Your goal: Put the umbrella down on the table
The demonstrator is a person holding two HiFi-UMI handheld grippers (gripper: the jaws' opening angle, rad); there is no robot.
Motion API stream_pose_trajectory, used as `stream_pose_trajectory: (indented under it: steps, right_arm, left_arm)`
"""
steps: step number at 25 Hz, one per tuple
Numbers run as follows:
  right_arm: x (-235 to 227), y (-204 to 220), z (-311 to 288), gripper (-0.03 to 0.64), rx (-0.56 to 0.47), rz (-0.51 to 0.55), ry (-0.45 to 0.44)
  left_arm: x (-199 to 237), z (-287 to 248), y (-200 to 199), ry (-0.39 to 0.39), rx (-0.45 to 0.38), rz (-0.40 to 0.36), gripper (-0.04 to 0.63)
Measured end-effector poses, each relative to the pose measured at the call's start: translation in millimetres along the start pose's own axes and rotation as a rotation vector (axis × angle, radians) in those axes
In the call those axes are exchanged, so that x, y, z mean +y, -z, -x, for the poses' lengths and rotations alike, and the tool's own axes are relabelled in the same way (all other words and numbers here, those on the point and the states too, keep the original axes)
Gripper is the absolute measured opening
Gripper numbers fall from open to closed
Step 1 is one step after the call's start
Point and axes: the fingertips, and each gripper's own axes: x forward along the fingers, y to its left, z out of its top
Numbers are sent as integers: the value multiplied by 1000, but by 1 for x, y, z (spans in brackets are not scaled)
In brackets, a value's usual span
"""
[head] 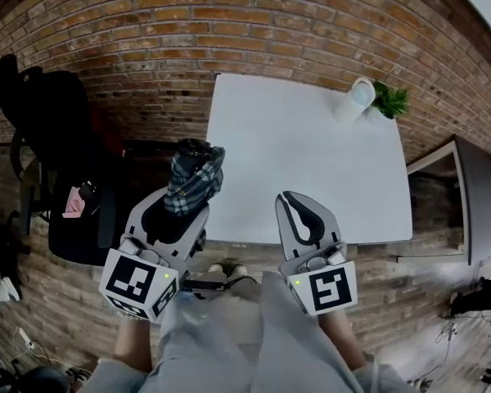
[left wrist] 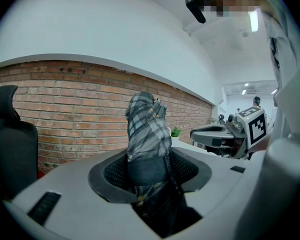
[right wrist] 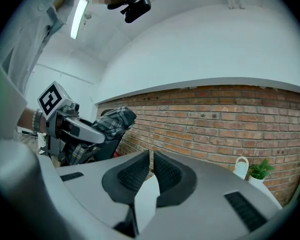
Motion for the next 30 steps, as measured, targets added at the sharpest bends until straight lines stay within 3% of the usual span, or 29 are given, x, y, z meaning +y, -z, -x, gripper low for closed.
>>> stream_pose_trajectory:
  steps: [16,21,30]
  right_arm:
    - [-7,10,-19,55,32,-21,30]
    - [-10,16,-22,55,48,-26,45]
    - [-19,42,-19,55,112,-65,88]
  left_arm:
    - [10,-29,17,60,57,2,236]
    - [7,-45,33,99,119,-36,235]
    - [4,-91,79,147,250,-4,236]
